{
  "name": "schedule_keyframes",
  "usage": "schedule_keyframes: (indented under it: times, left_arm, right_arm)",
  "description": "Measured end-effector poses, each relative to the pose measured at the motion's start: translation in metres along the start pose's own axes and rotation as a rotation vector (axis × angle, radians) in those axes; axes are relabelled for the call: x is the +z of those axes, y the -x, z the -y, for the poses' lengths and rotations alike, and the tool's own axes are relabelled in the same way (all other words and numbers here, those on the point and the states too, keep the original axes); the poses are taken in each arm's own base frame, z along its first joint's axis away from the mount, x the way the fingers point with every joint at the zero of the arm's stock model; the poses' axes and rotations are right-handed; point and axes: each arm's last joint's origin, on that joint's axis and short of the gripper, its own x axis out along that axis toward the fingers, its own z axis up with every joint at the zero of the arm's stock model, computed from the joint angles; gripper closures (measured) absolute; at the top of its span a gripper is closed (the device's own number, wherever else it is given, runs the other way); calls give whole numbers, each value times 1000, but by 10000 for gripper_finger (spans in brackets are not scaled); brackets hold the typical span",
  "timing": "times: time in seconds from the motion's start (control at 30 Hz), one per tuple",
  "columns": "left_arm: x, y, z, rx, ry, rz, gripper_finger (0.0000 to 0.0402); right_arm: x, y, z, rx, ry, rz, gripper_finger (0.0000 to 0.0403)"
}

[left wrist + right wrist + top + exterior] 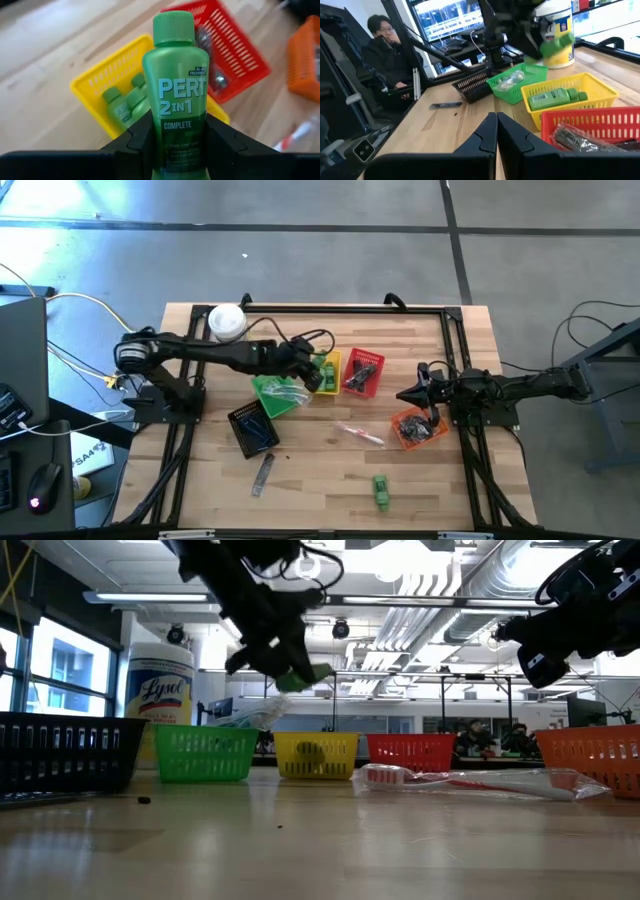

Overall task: Pick & Place Travel size toiletries
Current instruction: Put the green shampoo into the yellow bin

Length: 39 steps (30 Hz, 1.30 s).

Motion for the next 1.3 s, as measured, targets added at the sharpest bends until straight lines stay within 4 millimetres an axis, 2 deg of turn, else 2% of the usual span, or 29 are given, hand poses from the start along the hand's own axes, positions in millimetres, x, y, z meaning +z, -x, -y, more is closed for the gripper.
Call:
schedule_keyframes:
  times: [0.2, 0.33, 0.47, 0.53, 1.3]
  left_arm:
    - [-7, -37, 0, -30, 68, -46, 281]
    - [-11, -52, -2, -21, 108, -57, 281]
    - [-12, -59, -8, 3, 125, -71, 281]
    - [-14, -60, -13, 32, 134, -94, 281]
    - [-20, -62, -18, 121, 148, -119, 281]
  right_arm:
    - [-1, -1, 0, -1, -1, -11, 401]
    - [-2, -1, 0, -4, -1, -18, 401]
    - [-2, -2, 0, -4, -1, -25, 401]
    - [-2, -2, 0, 10, -2, -26, 401]
    - [-1, -3, 0, 16, -1, -20, 401]
